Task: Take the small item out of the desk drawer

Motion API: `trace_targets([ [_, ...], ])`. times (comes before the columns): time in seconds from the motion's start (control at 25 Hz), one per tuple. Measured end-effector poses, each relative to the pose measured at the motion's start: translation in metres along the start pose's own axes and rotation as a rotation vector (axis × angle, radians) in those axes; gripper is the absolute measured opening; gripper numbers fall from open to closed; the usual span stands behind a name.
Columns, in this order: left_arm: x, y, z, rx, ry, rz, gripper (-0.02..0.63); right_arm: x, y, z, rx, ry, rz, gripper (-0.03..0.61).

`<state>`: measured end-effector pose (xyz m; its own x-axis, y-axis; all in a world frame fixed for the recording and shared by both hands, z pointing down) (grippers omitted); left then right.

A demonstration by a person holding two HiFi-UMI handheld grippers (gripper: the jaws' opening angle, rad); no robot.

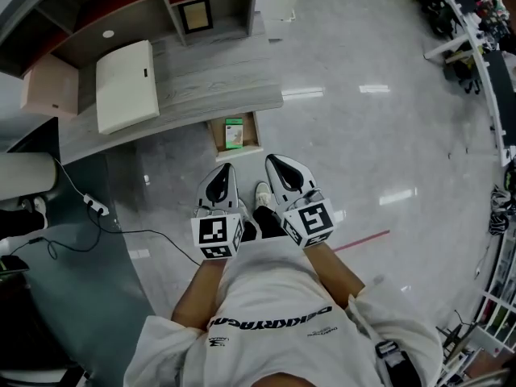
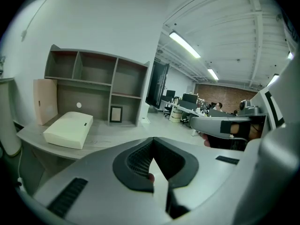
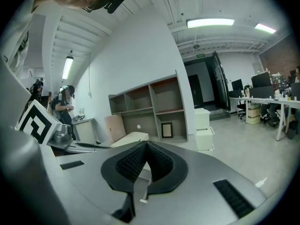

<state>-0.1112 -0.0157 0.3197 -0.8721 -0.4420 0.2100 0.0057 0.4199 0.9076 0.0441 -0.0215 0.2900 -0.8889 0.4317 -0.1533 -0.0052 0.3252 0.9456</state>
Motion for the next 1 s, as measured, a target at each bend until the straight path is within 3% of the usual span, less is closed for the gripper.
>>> trace_targets([
  [1.0, 0.023, 0.099, -0.101, 0.161, -0.106, 0.068, 0.015, -0.049, 0.104, -0.054, 0.116, -0.041, -0.056, 0.03],
])
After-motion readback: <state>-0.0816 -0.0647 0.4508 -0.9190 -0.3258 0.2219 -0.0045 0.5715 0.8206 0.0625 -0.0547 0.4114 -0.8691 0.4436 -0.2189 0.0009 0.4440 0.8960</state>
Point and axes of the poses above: the fingertips, and each gripper's own axes: z backward along the fingers, x to its left, y out of its underside, the point moved 7 cm from there along z, backward along the fingers, and after that the axes turned 3 degrees about y, right-handed, at the moved point
